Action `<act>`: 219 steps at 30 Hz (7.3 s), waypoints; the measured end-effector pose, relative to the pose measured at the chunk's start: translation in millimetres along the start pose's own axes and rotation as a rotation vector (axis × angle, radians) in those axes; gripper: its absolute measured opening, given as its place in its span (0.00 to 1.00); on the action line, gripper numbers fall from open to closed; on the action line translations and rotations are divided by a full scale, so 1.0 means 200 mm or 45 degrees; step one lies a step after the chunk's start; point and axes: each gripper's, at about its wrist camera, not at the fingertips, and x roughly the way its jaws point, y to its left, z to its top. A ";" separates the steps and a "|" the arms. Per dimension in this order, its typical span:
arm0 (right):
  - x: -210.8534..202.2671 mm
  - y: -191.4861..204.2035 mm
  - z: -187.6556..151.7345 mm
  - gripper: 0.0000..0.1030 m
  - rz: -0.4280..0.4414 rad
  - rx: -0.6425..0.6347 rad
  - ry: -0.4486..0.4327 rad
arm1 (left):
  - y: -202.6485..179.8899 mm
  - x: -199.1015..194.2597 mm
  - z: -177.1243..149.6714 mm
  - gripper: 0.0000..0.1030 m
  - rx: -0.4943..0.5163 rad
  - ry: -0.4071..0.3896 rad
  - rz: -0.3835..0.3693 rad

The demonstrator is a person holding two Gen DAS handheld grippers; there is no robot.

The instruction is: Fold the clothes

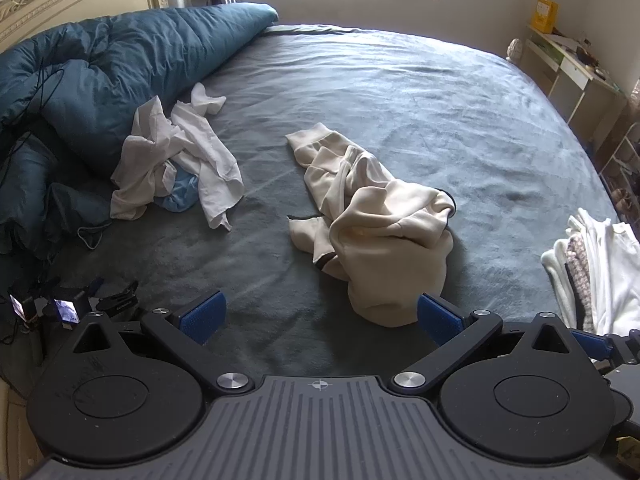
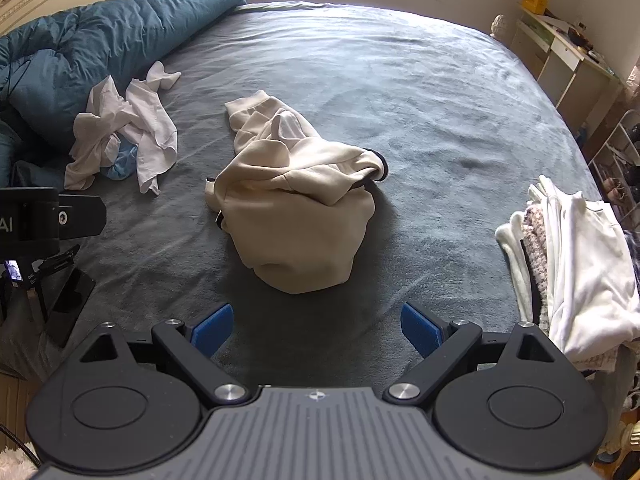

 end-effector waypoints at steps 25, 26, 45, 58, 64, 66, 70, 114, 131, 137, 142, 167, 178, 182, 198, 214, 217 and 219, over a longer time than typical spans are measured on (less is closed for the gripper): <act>0.05 -0.06 0.07 0.91 -0.048 0.106 -0.033 | 0.12 0.22 0.12 1.00 0.011 -0.045 -0.099; 0.05 -0.08 0.07 0.91 -0.032 0.104 -0.047 | 0.13 0.24 0.13 1.00 -0.008 -0.056 -0.102; 1.14 0.07 0.76 0.91 0.445 -0.133 -0.224 | 0.35 0.82 -0.08 1.00 -0.460 -0.100 0.215; 1.21 -0.24 0.40 0.06 0.427 -0.173 -0.091 | 0.34 1.28 -0.10 0.65 -0.472 -0.007 -0.012; 1.19 -0.50 0.16 0.05 0.113 -0.199 0.000 | 0.21 1.35 -0.01 0.65 -0.304 -0.013 -0.188; 1.23 -0.59 0.06 0.05 -0.026 -0.228 0.052 | 0.15 1.36 0.01 0.66 -0.240 -0.025 -0.259; 1.26 -0.77 -0.06 0.06 -0.074 -0.107 0.147 | 0.01 1.42 0.03 0.71 -0.105 -0.020 -0.362; 0.98 0.07 -0.54 0.04 1.198 -0.639 0.603 | 0.45 0.87 -0.75 0.08 -0.321 0.508 -0.435; 0.99 -0.17 0.36 0.57 0.806 -0.367 -0.136 | 0.40 1.52 -0.16 0.62 -0.175 0.192 -0.402; 1.36 0.13 0.77 0.75 0.434 -0.613 -0.419 | 0.12 1.91 0.08 0.62 0.015 0.205 -0.295; 1.72 0.38 0.90 0.33 0.198 -0.892 -0.339 | 0.01 1.99 0.08 0.49 0.100 0.237 -0.205; 0.82 -0.85 0.38 0.02 0.361 0.430 -0.593 | 0.06 1.61 0.03 0.65 0.172 0.195 -0.326; 0.56 -0.91 0.40 0.02 0.419 0.417 -0.774 | -0.27 1.84 0.20 0.52 0.268 0.209 -0.362; 0.49 -1.01 0.32 0.02 0.438 0.509 -0.797 | -0.22 1.76 0.10 0.20 0.220 0.221 -0.266; 0.61 -1.36 0.07 0.02 0.238 0.789 -0.631 | 0.07 1.53 0.01 0.68 0.002 0.126 -0.377; 0.61 -1.39 0.19 0.02 0.327 0.753 -0.725 | -0.23 1.63 0.10 0.15 0.453 0.164 -0.224; 0.64 -1.41 0.14 0.02 0.284 0.757 -0.663 | -0.05 1.42 0.03 0.14 0.438 0.121 -0.127; 0.70 -1.41 0.12 0.02 0.271 0.746 -0.588 | 0.07 1.33 -0.03 0.14 0.417 0.129 -0.075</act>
